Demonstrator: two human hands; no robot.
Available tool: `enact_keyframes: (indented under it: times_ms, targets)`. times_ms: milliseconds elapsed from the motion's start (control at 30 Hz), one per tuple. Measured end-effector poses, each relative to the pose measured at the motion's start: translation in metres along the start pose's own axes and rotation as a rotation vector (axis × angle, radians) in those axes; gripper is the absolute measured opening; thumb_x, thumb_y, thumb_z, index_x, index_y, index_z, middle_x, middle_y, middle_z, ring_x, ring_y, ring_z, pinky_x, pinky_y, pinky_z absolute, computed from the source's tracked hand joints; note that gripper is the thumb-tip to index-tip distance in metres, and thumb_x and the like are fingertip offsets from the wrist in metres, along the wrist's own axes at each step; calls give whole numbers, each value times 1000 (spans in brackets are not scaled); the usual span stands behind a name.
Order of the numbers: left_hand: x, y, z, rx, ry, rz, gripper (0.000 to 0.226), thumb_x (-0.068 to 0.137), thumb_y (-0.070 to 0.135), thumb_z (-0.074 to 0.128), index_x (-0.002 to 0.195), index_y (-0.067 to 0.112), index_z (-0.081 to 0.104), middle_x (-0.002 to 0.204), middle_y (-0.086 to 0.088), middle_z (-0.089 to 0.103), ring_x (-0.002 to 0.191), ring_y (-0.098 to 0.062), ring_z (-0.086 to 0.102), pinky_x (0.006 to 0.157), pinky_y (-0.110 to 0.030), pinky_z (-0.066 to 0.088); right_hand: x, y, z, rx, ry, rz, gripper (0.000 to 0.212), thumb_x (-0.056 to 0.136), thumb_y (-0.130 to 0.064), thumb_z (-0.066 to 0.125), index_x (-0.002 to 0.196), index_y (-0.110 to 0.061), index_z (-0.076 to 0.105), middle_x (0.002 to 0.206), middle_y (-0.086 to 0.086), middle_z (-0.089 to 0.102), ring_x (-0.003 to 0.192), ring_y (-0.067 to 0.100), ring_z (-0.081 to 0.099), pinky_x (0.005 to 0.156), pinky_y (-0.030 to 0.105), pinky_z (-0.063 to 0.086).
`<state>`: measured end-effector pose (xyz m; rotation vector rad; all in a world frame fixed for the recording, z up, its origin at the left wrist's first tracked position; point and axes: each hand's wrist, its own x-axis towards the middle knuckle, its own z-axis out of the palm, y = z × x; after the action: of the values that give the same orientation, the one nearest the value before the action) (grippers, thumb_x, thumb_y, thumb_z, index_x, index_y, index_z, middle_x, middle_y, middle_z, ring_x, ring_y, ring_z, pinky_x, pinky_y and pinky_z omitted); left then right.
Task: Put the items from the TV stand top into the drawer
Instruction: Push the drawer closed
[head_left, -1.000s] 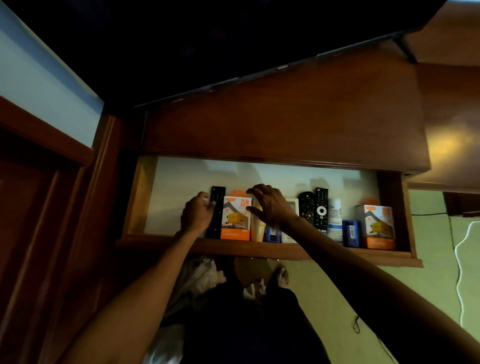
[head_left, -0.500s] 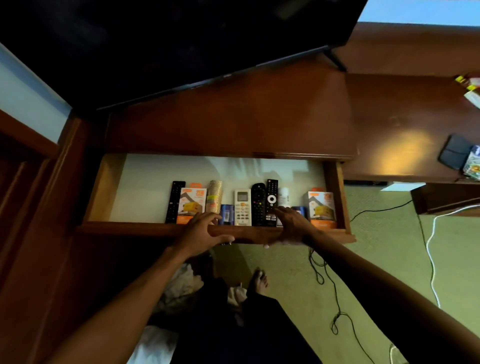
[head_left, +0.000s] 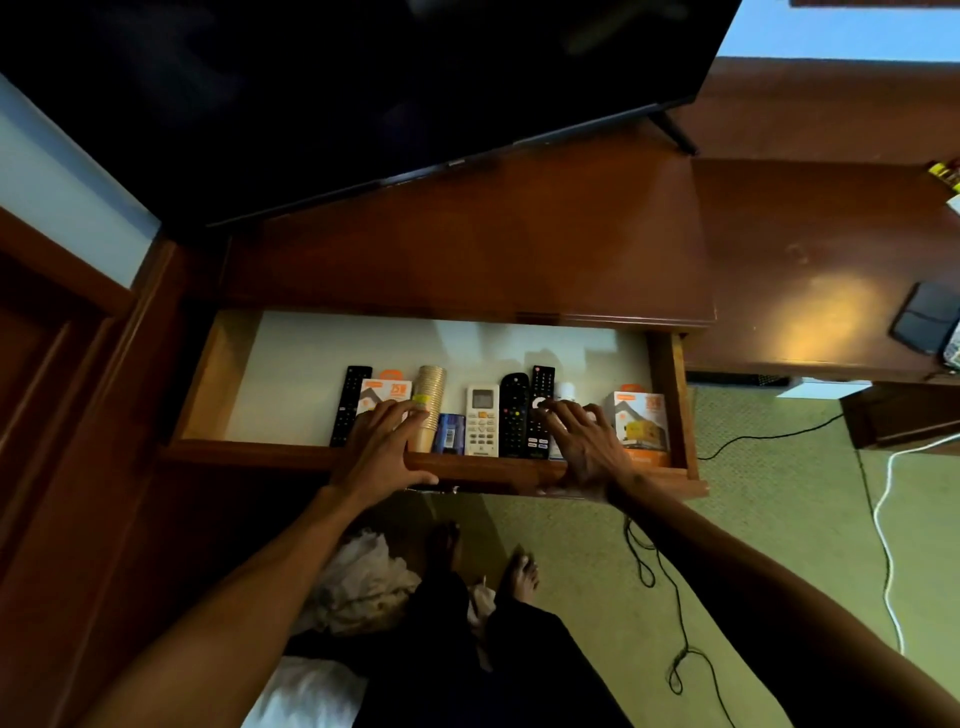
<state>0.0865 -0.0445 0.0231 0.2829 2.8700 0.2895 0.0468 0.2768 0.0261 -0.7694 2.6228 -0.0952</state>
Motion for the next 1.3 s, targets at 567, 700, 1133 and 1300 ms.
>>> enact_keyframes:
  times_ms: [567,700,1133,1300]
  targets:
    - [9,-15,9,70,15,183,103,64,78,61,146,19,40,156,-3,33,145,-25,26,115,-53,26,6,6,12,64,41,-21,120,57,-67,75,151,-23,16,158,5,21,144,27,22,115,58,23]
    - [4,-16,18,-7,67,203,89,66,68,69,137,17,53,148,-3,46,138,-24,39,112,-44,36,2,5,14,192,-36,-8,92,71,-47,78,149,-29,31,153,2,36,136,21,38,108,42,38]
    - [15,-13,9,-200,-52,156,38,78,50,71,101,19,74,96,0,75,84,-13,67,77,-30,54,17,2,-3,248,-133,-30,42,86,-25,67,127,-22,62,107,5,74,89,16,71,81,29,57]
    - [38,-14,-2,-209,-85,44,46,76,54,71,107,20,67,107,-3,71,94,-17,66,84,-34,56,33,9,-12,308,-76,10,50,83,-20,72,131,-19,58,113,3,72,94,15,70,87,27,55]
